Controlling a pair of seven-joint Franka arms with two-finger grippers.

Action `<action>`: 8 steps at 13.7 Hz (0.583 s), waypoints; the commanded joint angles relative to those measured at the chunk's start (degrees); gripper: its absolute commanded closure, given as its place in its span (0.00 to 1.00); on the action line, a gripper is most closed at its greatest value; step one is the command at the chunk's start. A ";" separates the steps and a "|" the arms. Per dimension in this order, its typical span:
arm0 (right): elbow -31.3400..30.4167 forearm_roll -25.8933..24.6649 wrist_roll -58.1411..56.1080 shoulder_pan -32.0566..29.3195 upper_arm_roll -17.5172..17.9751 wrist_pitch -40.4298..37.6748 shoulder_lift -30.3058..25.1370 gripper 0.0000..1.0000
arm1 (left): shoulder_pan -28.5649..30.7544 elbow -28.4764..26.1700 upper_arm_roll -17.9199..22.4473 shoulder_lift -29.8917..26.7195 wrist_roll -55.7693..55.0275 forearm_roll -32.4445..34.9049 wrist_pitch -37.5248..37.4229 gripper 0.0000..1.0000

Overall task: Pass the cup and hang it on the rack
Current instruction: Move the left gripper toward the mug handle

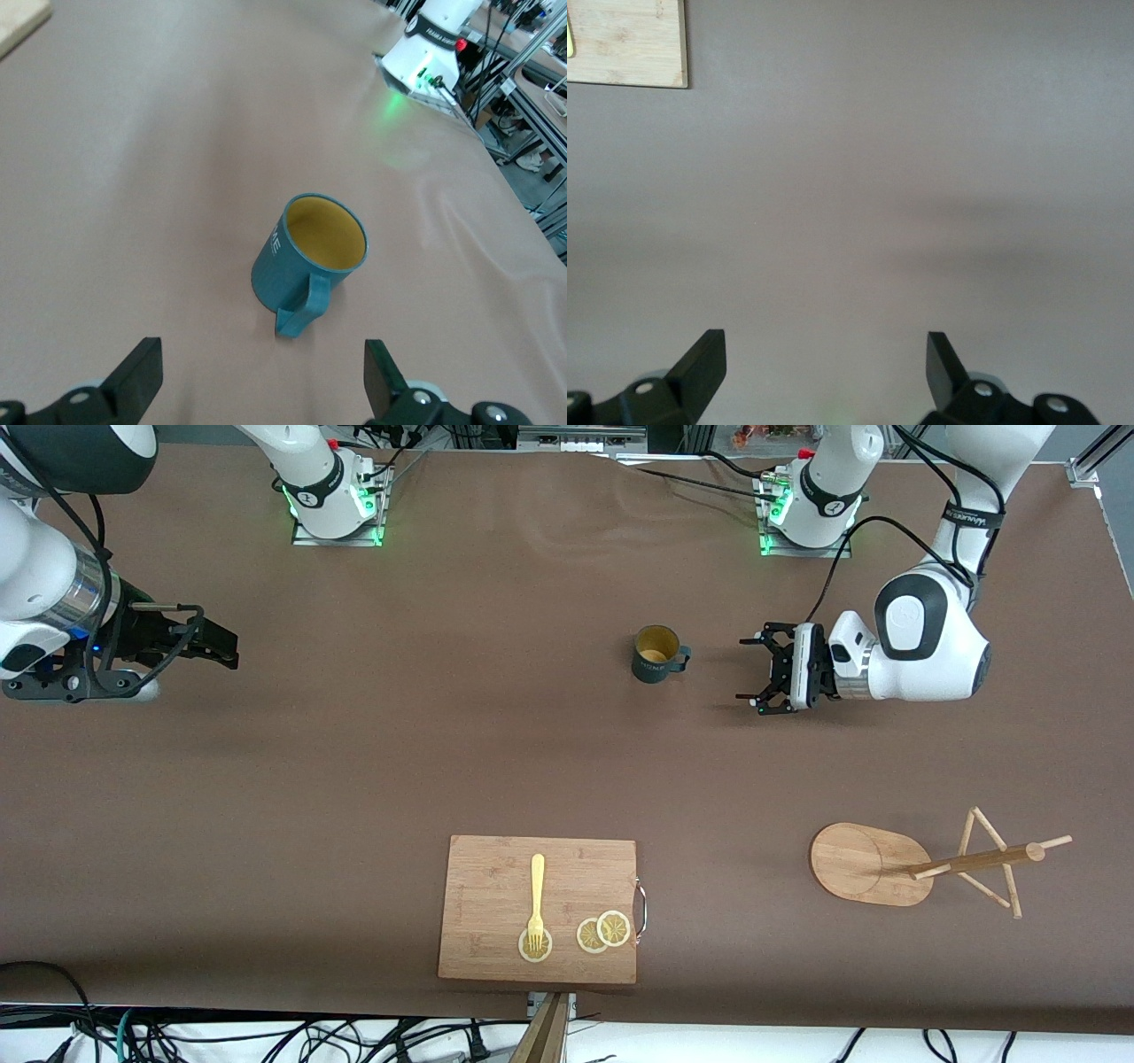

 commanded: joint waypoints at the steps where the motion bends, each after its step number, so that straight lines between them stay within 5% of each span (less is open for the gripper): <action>1: 0.31 0.91 0.56 -0.99 0.82 -0.57 -0.44 0.00 | 0.76 -3.58 1.60 0.03 13.66 -5.49 0.64 0.00; 8: 0.31 0.91 0.56 -0.99 0.73 -0.57 -0.44 0.00 | 1.02 -4.55 1.87 10.84 37.68 -20.26 0.55 0.00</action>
